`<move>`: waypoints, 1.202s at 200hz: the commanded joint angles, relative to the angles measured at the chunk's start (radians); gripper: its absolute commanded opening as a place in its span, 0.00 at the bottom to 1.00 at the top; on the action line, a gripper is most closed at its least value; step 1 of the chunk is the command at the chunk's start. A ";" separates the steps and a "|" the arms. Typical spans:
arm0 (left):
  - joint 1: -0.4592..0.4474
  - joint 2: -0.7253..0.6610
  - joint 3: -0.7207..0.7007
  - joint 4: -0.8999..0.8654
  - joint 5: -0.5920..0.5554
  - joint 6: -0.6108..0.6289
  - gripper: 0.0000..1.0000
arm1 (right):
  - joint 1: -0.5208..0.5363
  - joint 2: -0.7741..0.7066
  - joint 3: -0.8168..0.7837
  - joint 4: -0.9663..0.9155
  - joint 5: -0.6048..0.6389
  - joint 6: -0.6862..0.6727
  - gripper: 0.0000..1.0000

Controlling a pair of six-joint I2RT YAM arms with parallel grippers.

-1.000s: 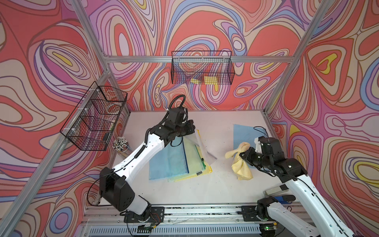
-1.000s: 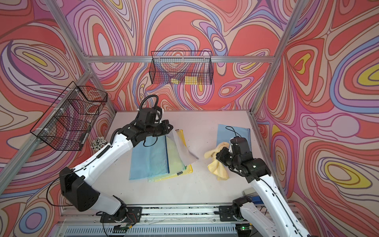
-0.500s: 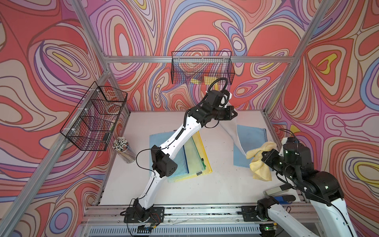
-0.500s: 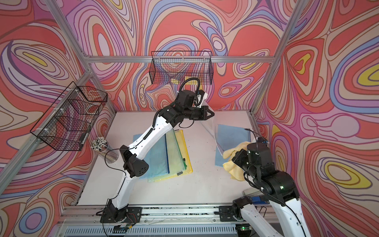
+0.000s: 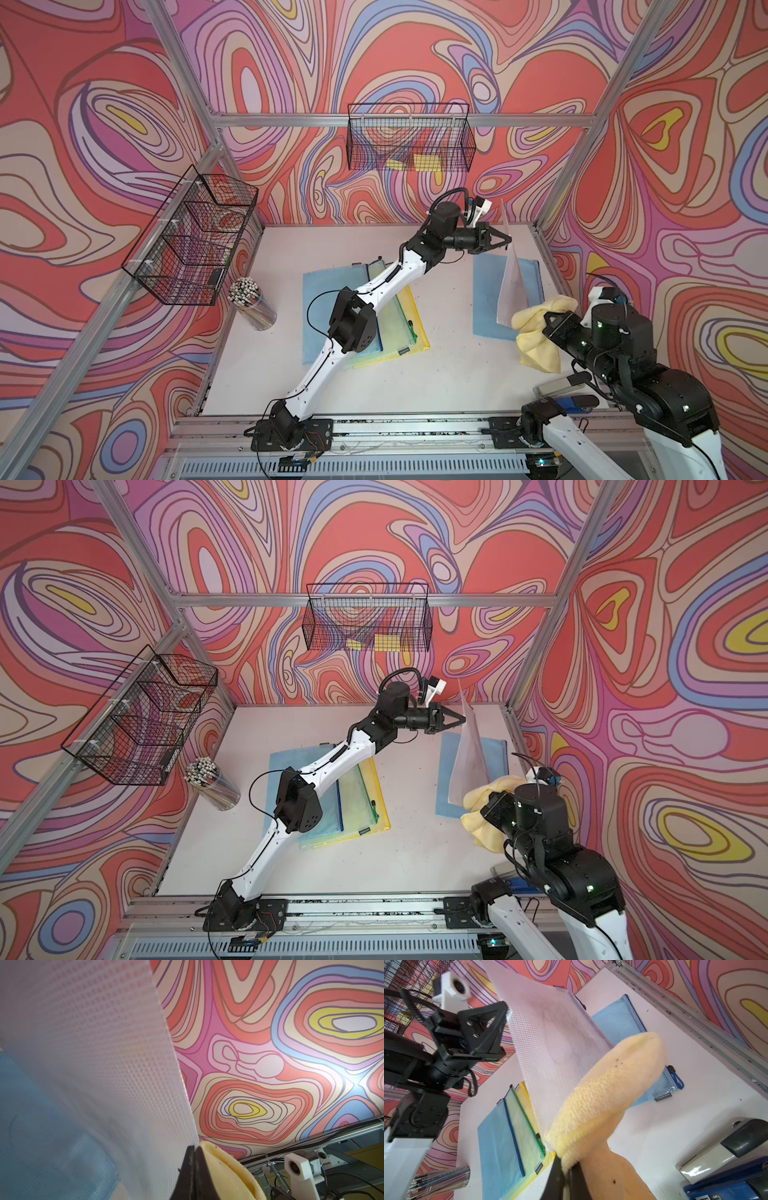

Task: Wipe the document bag
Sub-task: Place the document bag, then pick up the document bag.

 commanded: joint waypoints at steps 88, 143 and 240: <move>0.022 0.218 -0.087 -0.420 -0.086 0.349 0.24 | -0.004 0.039 -0.060 0.115 -0.129 -0.018 0.00; 0.023 -0.115 -0.342 -0.381 -0.265 0.482 0.94 | -0.005 0.100 -0.135 0.217 -0.225 -0.027 0.00; 0.050 -0.841 -1.023 -0.871 -1.198 0.598 0.88 | -0.005 0.322 -0.298 0.469 -0.451 -0.069 0.00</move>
